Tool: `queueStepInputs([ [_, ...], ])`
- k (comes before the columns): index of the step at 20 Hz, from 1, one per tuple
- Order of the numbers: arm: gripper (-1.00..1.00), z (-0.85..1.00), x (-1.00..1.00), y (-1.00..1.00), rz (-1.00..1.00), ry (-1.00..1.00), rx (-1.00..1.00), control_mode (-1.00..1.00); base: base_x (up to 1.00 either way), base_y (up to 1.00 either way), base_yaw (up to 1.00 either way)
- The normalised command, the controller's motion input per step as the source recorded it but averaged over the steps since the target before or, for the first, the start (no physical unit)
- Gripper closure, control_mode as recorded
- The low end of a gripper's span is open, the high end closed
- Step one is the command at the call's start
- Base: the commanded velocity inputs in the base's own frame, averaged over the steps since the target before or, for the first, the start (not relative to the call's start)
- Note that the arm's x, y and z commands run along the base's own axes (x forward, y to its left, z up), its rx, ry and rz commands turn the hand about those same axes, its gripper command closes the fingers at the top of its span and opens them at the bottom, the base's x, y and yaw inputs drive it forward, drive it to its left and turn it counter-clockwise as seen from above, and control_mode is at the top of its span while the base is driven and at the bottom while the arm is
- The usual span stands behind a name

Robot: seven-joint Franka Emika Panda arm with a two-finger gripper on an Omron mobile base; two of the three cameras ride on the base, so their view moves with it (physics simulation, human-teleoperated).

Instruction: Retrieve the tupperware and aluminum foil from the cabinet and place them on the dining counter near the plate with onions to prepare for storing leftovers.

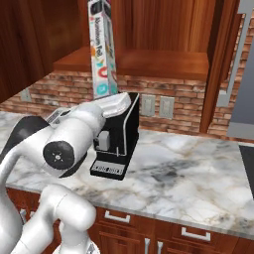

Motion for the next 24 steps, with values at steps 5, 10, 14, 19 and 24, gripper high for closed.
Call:
queueStepInputs([
  [5,1.00,-0.21,-1.00,0.00,-0.11,0.37,-0.22,-1.00,0.00,0.00,0.00],
  [10,1.00,0.00,-1.00,0.00,0.00,0.23,-0.13,-1.00,0.00,0.00,0.00],
  [14,1.00,0.06,-0.78,0.00,0.00,0.12,-0.04,-1.00,0.00,0.00,0.00],
  [19,1.00,0.11,-0.48,0.00,0.00,0.11,-0.06,1.00,-0.40,0.00,0.00],
  [24,1.00,0.00,0.00,0.00,0.00,0.00,0.00,1.00,-1.00,0.00,0.00],
])
